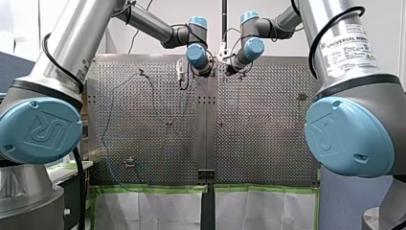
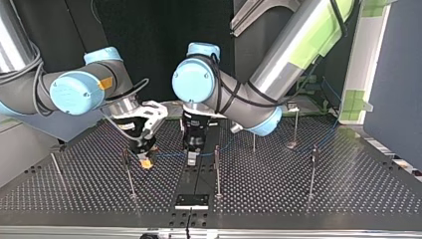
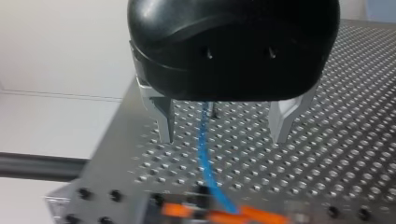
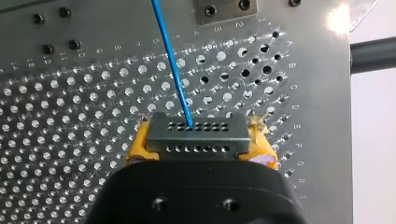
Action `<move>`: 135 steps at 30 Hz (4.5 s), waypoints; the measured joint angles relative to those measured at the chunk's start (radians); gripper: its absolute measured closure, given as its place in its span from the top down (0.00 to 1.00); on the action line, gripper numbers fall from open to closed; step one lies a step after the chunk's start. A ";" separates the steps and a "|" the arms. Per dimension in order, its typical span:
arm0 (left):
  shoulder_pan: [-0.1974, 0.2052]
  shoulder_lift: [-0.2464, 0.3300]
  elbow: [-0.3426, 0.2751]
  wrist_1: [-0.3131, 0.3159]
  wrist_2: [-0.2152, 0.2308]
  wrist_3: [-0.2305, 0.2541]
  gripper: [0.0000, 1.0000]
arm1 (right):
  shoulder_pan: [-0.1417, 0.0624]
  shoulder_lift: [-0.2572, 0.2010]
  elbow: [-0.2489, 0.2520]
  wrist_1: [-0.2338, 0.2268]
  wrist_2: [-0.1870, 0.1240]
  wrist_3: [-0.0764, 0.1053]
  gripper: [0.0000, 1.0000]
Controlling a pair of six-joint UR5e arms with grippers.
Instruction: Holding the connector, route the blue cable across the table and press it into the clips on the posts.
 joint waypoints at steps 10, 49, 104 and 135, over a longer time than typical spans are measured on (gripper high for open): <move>-0.011 -0.035 0.014 -0.026 -0.039 0.010 1.00 | -0.001 0.000 0.000 0.000 0.000 0.000 0.00; -0.039 -0.072 -0.227 0.230 -0.093 -0.010 0.01 | 0.004 0.003 0.186 -0.047 0.029 -0.027 0.00; 0.000 -0.221 -0.359 0.494 0.062 -0.085 0.01 | -0.065 0.058 0.464 -0.297 0.039 -0.072 0.00; 0.031 -0.333 -0.122 0.389 0.100 -0.086 0.01 | -0.134 0.112 0.418 -0.335 -0.011 -0.054 0.00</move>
